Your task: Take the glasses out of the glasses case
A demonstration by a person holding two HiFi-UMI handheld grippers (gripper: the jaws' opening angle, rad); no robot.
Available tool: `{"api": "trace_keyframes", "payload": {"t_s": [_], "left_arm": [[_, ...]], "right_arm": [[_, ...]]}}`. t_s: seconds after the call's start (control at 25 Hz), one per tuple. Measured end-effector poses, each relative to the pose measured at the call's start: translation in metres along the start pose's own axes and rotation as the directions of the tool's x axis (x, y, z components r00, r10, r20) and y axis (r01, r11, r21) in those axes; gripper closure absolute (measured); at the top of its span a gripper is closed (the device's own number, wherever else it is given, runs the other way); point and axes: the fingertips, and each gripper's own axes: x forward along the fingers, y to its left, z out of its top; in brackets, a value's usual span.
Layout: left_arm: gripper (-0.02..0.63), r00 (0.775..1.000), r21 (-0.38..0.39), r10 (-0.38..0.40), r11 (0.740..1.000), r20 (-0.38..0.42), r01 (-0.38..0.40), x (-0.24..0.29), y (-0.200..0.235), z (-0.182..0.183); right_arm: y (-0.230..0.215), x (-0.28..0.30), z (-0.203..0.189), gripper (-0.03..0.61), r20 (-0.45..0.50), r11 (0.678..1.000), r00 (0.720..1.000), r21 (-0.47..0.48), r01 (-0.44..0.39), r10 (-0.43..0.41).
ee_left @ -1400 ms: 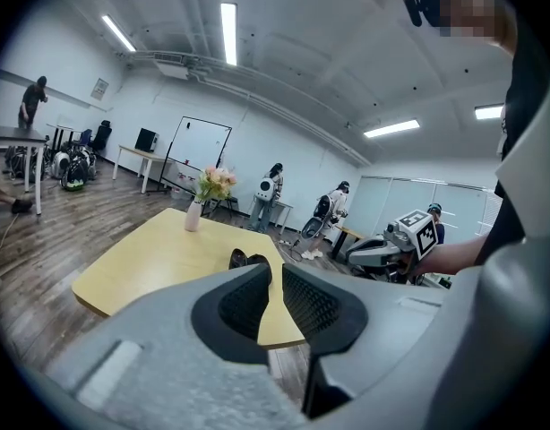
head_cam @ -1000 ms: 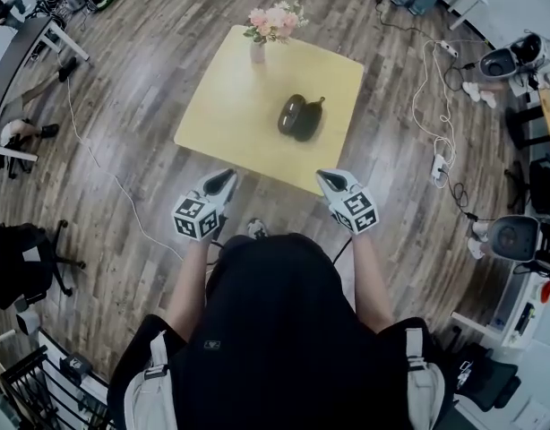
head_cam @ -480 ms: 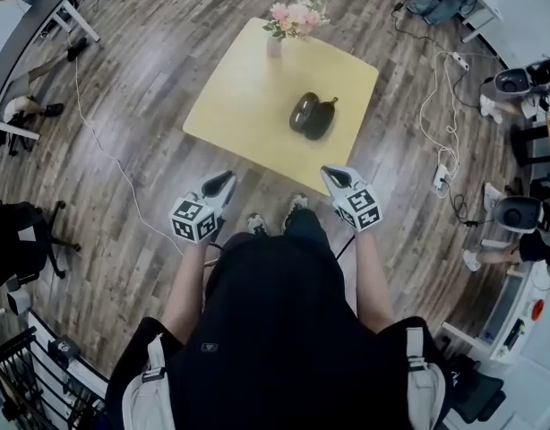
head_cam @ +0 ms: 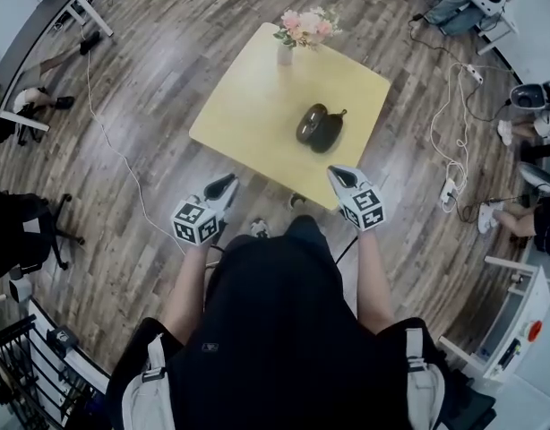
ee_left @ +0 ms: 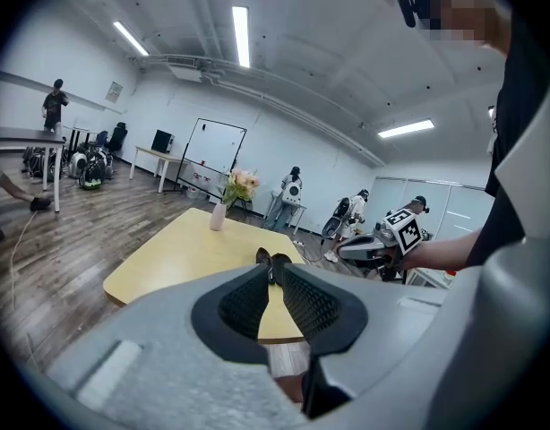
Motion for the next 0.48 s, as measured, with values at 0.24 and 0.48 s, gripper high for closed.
{"api": "trace_keyframes", "payload": {"t_s": [0.24,0.48], "left_arm": [[0.555,1.0,0.002,0.002,1.0,0.0,-0.002,0.038,0.008,0.023],[0.555,1.0,-0.002,-0.004,1.0,-0.021,0.004,0.075,0.013,0.037]], "right_arm": [[-0.032,0.02,0.001,0.574,-0.009,1.0,1.0,0.02,-0.021,0.021],[-0.068,0.036,0.002,0.574,-0.02,0.998,0.999,0.046,-0.033,0.034]]}}
